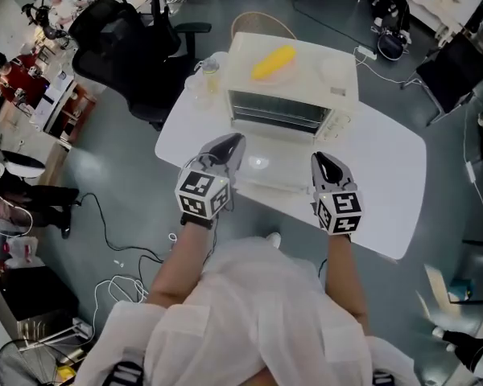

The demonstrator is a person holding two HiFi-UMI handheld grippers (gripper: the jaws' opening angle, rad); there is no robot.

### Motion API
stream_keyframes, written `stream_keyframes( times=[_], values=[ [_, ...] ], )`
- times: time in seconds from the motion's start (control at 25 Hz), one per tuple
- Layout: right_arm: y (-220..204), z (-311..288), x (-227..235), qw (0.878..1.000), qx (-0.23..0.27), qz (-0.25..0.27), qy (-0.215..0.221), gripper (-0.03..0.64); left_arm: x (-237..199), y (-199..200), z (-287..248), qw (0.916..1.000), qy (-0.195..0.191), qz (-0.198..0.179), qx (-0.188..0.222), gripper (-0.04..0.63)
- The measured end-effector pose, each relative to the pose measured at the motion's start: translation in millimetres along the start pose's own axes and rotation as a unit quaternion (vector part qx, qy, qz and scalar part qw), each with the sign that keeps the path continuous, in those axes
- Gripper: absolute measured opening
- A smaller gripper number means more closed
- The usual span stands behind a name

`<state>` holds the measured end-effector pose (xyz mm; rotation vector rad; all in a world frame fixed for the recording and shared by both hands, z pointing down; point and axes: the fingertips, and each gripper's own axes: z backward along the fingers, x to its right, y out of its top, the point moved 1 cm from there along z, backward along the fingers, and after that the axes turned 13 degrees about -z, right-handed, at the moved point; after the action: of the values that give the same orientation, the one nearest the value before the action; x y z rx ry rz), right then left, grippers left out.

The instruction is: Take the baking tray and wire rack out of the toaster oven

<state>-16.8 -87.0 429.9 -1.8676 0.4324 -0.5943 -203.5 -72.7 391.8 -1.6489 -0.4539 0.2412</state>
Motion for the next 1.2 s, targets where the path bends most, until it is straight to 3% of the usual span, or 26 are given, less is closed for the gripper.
stream_keyframes(
  times=[0.2,0.56,0.96,1.2],
  values=[
    [-8,-29,18,1.0,-0.015,0.008,0.011,0.032,-10,-14,-29,0.9998,0.015,0.008,-0.007,0.022],
    [-24,-70,32,0.999,-0.051,0.009,0.008,0.04,-28,-40,-62,0.999,0.008,0.028,-0.035,0.023],
    [-32,-132,53,0.995,-0.089,0.002,-0.051,0.041,-61,-67,-102,0.9968,-0.029,0.045,-0.059,0.023],
    [-47,-167,56,0.987,-0.138,0.059,-0.055,0.058,-77,-89,-121,0.9941,-0.049,0.061,-0.075,0.023]
  ],
)
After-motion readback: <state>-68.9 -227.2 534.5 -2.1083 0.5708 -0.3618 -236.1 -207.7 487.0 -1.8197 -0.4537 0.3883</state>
